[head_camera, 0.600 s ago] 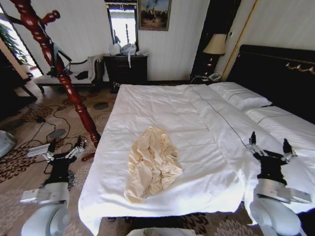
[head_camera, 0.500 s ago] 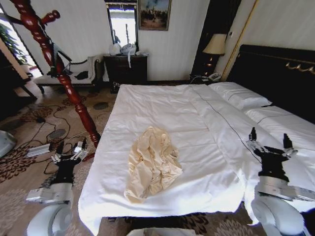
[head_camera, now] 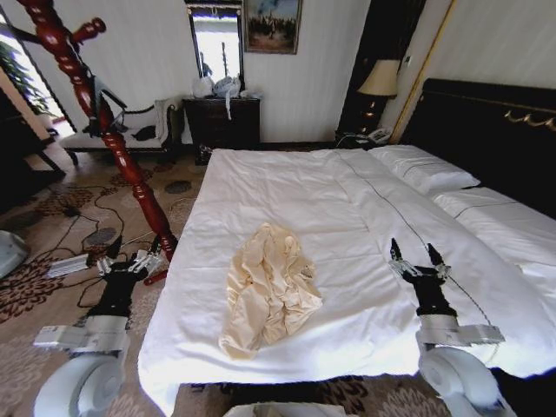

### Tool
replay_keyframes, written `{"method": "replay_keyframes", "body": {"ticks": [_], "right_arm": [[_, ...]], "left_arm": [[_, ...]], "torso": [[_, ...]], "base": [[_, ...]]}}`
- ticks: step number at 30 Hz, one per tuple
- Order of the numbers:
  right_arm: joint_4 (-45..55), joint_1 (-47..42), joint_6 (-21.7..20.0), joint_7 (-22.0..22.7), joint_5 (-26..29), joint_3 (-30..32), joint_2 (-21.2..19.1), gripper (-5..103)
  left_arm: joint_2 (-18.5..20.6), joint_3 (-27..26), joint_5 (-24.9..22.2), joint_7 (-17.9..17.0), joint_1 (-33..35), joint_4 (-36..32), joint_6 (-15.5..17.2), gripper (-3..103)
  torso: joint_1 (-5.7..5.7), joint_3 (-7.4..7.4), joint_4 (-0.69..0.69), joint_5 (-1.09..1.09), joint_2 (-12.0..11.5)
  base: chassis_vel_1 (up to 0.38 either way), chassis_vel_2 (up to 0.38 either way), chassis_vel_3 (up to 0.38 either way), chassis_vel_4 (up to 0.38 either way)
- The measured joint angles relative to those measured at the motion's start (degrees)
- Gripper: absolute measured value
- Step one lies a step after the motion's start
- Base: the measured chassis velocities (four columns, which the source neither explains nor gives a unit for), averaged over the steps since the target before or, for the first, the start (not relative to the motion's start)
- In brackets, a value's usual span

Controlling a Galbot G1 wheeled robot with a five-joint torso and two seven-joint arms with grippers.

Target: Pick up the clothes from the bed and hang them on the clothes hanger.

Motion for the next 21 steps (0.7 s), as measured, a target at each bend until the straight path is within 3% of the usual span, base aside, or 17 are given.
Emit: {"method": "replay_keyframes", "body": {"ticks": [6, 11, 14, 19, 21], "right_arm": [[0.9, -0.5, -2.4, 2.2, 0.6, -0.6, -1.5, 100], [5.2, -2.6, -13.2, 13.3, 2.2, -2.7, -6.9, 100], [5.7, -2.8, -14.4, 14.6, 2.4, -2.9, -7.4, 100], [5.8, -2.9, -14.7, 14.9, 2.4, -2.9, -7.5, 100], [5.1, -2.8, -13.5, 13.4, 1.2, -3.0, -8.4, 100]], "left_arm": [[-0.8, 0.9, 2.0, -1.8, 0.5, 1.7, 1.2, 100], [-0.9, 2.5, 7.7, -4.1, 0.6, 7.4, 3.4, 100], [-0.5, 3.0, 8.2, -4.2, 0.0, 9.2, 3.4, 100], [2.0, 2.9, 5.9, -3.8, -1.4, 9.2, 2.8, 100], [4.1, 2.6, 0.4, -2.6, -1.3, 5.7, 2.8, 100]], "torso": [[0.01, 0.0, 0.0, 0.02, 0.0], [0.0, 0.01, 0.02, -0.01, 0.0], [0.0, 0.0, 0.02, 0.0, 0.0], [0.01, 0.0, 0.0, 0.01, 0.0], [0.0, 0.0, -0.02, 0.03, 0.0]], "base": [[0.0, 0.0, 0.0, 0.0], [0.0, 0.0, 0.0, 0.0], [0.0, 0.0, 0.0, 0.0], [0.0, 0.0, 0.0, 0.0], [0.0, 0.0, 0.0, 0.0]]}}
